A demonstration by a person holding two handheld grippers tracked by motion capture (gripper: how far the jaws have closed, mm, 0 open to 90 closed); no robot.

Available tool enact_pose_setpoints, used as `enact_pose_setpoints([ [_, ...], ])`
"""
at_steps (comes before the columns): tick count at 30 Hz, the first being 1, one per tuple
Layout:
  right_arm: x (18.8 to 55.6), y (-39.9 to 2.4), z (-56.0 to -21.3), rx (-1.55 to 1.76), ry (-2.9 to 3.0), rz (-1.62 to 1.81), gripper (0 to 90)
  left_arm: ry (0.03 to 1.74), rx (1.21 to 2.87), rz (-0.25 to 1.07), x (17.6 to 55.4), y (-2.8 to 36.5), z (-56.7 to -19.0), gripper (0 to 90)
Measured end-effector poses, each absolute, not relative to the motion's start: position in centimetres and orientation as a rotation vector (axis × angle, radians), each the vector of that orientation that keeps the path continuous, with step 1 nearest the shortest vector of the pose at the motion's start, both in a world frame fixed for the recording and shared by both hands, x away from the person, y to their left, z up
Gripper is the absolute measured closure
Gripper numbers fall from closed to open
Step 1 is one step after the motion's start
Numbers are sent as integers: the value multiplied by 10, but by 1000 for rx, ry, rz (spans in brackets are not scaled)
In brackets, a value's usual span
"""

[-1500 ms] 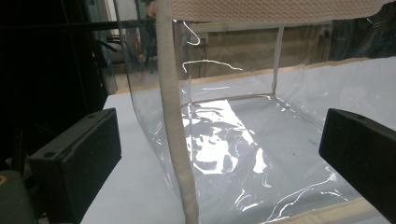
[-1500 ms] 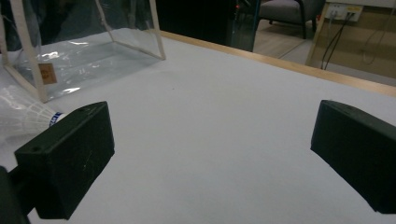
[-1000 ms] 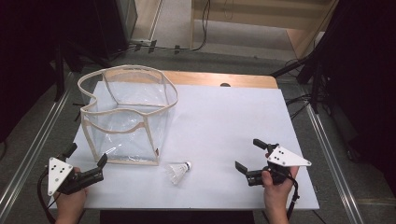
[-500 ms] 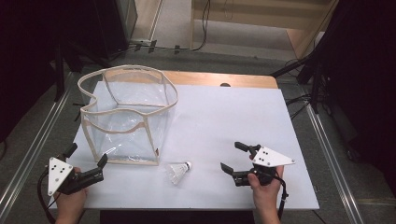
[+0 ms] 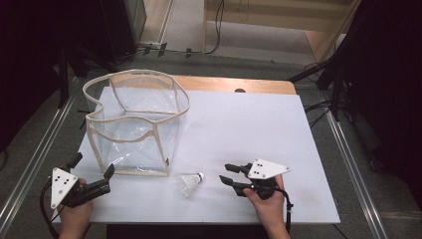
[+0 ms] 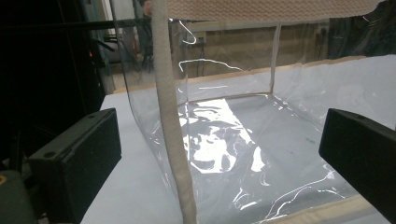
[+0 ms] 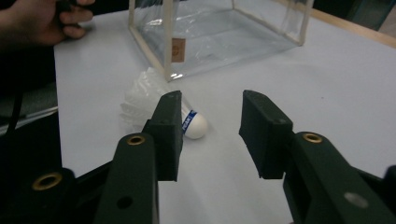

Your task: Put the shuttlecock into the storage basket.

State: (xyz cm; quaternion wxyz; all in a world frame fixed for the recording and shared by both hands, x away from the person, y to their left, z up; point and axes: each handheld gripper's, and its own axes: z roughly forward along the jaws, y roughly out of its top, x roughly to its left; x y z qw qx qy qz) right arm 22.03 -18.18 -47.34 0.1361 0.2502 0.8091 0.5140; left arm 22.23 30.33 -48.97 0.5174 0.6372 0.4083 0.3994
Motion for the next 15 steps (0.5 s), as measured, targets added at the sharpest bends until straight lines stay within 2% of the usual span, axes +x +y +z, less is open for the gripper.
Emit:
enact_pose_setpoints([
  [1, 220, -182, -473, 724, 2343, 1488, 595, 980, 1529, 959, 222, 303, -490, 0],
  [2, 220, -176, -474, 697, 2379, 1478, 675, 980, 1529, 959, 222, 303, -490, 0],
  [4, 220, -173, -475, 689, 2379, 1473, 696, 982, 1529, 960, 222, 303, -490, 0],
  [5, 220, -168, -476, 675, 2388, 1475, 743, 982, 1529, 959, 222, 303, -490, 0],
  [12, 221, -151, -482, 605, 2490, 1445, 859, 981, 1532, 959, 222, 303, -490, 0],
  [15, 221, -144, -486, 583, 2535, 1438, 870, 982, 1530, 957, 222, 303, -490, 0],
])
